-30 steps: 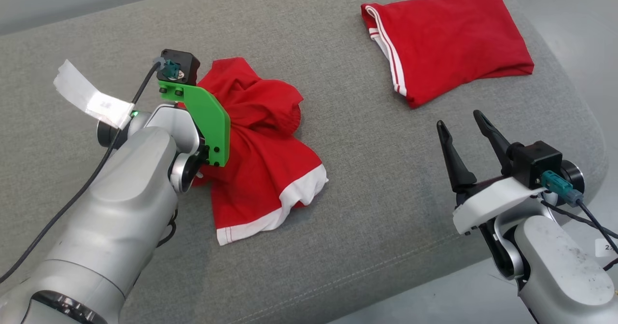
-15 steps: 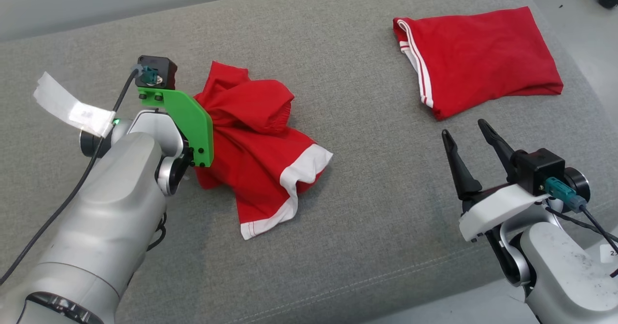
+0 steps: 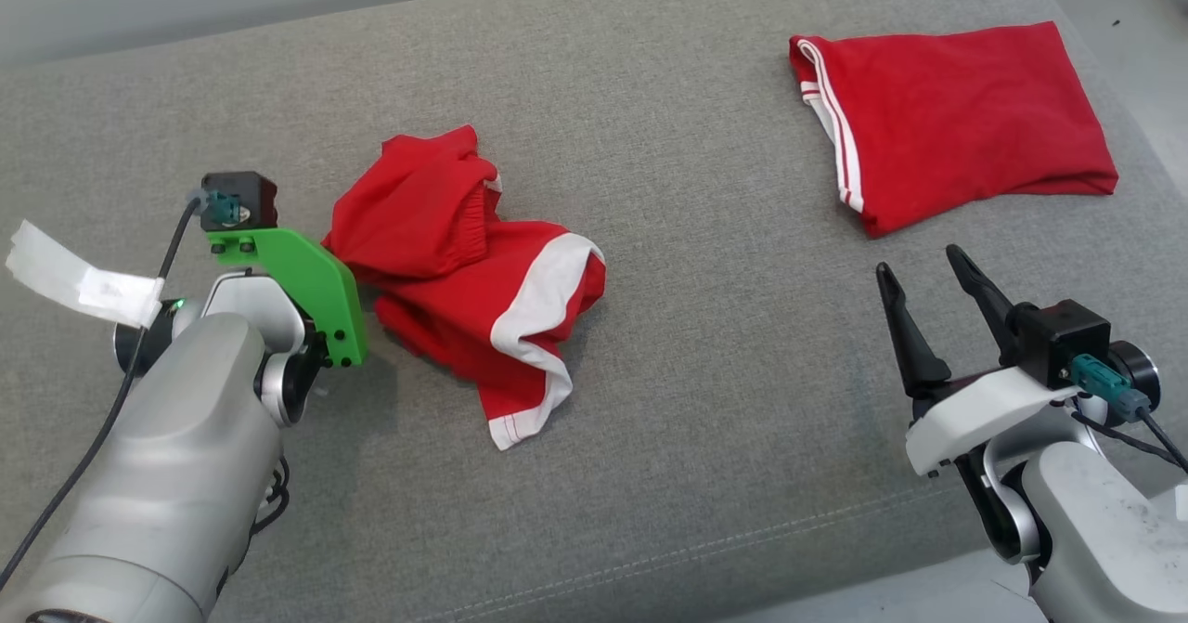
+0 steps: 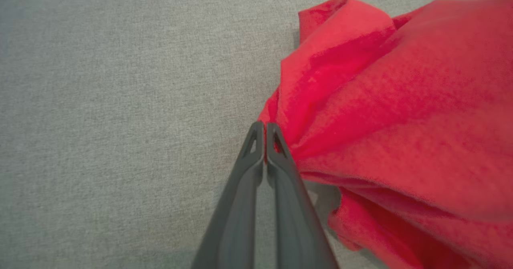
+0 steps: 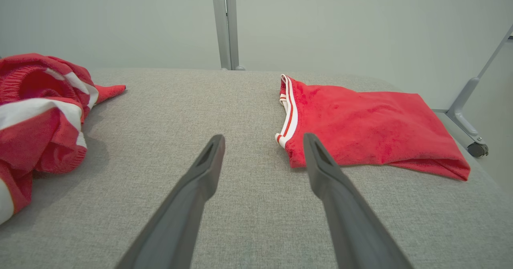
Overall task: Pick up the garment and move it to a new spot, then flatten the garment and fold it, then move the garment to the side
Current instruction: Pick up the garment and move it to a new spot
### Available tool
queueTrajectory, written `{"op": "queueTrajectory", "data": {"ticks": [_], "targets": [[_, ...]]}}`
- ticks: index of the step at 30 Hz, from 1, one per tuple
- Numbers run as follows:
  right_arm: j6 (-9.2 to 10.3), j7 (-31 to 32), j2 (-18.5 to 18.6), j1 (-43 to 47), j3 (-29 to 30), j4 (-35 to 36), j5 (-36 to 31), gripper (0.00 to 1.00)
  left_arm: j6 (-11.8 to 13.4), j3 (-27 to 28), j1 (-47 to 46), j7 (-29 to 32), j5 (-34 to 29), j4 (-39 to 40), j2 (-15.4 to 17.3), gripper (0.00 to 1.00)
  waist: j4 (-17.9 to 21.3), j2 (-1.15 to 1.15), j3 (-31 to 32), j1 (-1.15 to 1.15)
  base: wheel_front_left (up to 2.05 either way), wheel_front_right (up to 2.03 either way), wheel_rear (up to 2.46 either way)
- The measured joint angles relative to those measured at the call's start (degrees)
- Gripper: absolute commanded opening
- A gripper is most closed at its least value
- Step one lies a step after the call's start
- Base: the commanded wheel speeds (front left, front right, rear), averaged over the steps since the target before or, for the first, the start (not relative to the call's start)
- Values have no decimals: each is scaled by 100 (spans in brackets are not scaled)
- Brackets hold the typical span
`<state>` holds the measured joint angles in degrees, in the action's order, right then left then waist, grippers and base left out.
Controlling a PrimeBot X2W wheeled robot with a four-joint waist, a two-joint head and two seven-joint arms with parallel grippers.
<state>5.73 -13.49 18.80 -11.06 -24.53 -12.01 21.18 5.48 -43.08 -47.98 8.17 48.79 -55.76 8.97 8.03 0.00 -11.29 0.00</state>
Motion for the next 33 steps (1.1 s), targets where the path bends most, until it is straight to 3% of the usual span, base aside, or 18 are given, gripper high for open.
{"op": "queueTrajectory", "data": {"ticks": [15,16,17,20,24,25,26,33], "targets": [[51,-1,-18,320,193,-14,59,100,-297,185,691,-450,181,137,188,3,-450,0,199,0,0,0,0],[52,-1,-25,342,193,-13,59,100,-301,189,714,-479,201,153,198,32,-477,0,210,0,0,0,0],[52,-1,-32,349,187,-13,59,100,-302,194,737,-504,202,168,208,49,-503,0,219,0,0,0,0],[52,-1,-45,348,157,-8,58,100,-322,234,864,-593,274,201,256,42,-545,0,245,0,0,0,0],[53,-1,-37,348,160,-11,58,100,-328,253,1073,-681,344,225,272,46,-569,0,279,0,0,0,0],[53,-1,-35,350,160,-13,57,100,-332,252,1121,-705,344,234,272,82,-575,0,298,0,0,0,0],[77,-1,-31,357,164,-13,57,100,-355,255,1191,-792,345,293,274,100,-589,0,334,0,0,0,0],[77,0,-37,454,129,-20,57,100,-393,263,1354,-1072,343,575,292,100,-608,0,479,0,0,0,0]]}}
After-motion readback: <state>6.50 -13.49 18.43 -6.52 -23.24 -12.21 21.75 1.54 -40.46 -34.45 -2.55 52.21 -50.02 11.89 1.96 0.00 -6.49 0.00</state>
